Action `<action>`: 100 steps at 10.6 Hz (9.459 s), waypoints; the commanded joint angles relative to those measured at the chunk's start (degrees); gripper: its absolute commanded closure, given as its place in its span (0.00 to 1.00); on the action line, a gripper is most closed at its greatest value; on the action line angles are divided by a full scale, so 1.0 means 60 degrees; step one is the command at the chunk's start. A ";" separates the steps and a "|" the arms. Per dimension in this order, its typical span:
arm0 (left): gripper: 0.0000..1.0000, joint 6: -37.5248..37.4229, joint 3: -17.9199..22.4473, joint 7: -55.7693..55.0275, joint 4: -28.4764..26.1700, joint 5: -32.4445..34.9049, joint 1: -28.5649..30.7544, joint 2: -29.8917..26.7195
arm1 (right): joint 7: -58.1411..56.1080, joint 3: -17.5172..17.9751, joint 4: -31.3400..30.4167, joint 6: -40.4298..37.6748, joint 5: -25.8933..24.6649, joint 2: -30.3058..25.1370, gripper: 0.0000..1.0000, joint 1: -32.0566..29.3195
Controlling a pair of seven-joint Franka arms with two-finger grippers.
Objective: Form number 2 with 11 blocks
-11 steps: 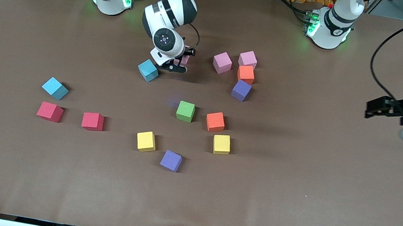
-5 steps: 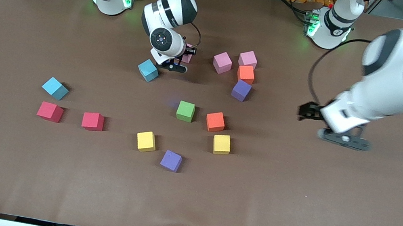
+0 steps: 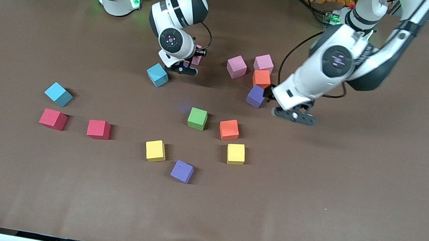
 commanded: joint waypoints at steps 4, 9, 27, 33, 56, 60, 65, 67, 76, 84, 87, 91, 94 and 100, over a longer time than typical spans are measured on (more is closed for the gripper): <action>0.00 0.2730 0.0000 -0.2158 -0.2112 0.0226 -0.1506 0.0454 | -0.0087 0.0020 -0.0297 0.0079 -0.0209 -0.0208 0.92 -0.0270; 0.00 0.3350 0.0000 -0.2908 -0.2861 0.0226 -0.1815 0.0603 | -0.0102 0.0020 -0.0297 0.0079 -0.0209 -0.0207 0.00 -0.0242; 0.64 0.3922 0.0015 -0.3759 -0.2979 0.0622 -0.1890 0.1116 | -0.3856 -0.0214 0.0435 -0.0288 -0.2626 -0.0325 0.00 -0.2920; 0.79 0.0528 -0.0029 -0.7560 -0.0157 0.0490 -0.1990 0.0925 | -0.5199 -0.0185 0.0304 0.0225 -0.2714 -0.0442 0.00 -0.2235; 0.94 0.4258 0.1462 -2.0575 0.1313 0.0651 -0.6570 0.3722 | -0.5068 -0.0214 -0.0181 0.0565 -0.3403 -0.0984 1.00 -0.2804; 0.94 0.4507 0.1963 -2.1218 0.1765 0.0651 -0.7088 0.4292 | -0.5067 -0.0214 -0.0180 0.0578 -0.3403 -0.0984 1.00 -0.2820; 0.92 0.4507 0.1963 -2.1425 0.1972 0.0651 -0.7294 0.4353 | -0.5009 -0.0214 -0.0180 0.0563 -0.3374 -0.0984 1.00 -0.2820; 0.75 0.4507 0.1963 -2.1425 0.1958 0.0651 -0.7308 0.4367 | -0.4980 -0.0214 -0.0180 0.0563 -0.3344 -0.0984 1.00 -0.2820; 0.00 0.4493 0.1963 -2.1396 0.1928 0.1031 -0.7396 0.4441 | -0.4672 -0.0199 -0.0194 0.0548 -0.3359 -0.1013 1.00 -0.2790; 0.00 0.3030 0.1934 -2.0971 0.1928 0.1105 -0.6884 0.3475 | -0.4131 -0.0141 -0.0165 0.0563 -0.3344 -0.0999 1.00 -0.2673; 0.00 0.2080 0.1890 -2.0374 0.1899 0.1105 -0.6680 0.3079 | -0.4101 -0.0141 -0.0165 0.0563 -0.3344 -0.0998 1.00 -0.2673; 0.00 0.0848 0.1846 -1.7099 0.1797 0.0973 -0.5744 0.2684 | -0.4071 -0.0126 -0.0165 0.0577 -0.3330 -0.0998 1.00 -0.2673; 0.00 -0.0047 0.1744 -1.3468 0.1753 0.0886 -0.5536 0.2507 | -0.3663 -0.0068 -0.0136 0.0592 -0.3330 -0.0998 1.00 -0.2615; 0.00 0.1411 0.1363 -1.1611 0.0014 0.1017 -0.5551 0.2274 | -0.3588 -0.0053 -0.0121 0.0650 -0.3330 -0.0969 1.00 -0.2600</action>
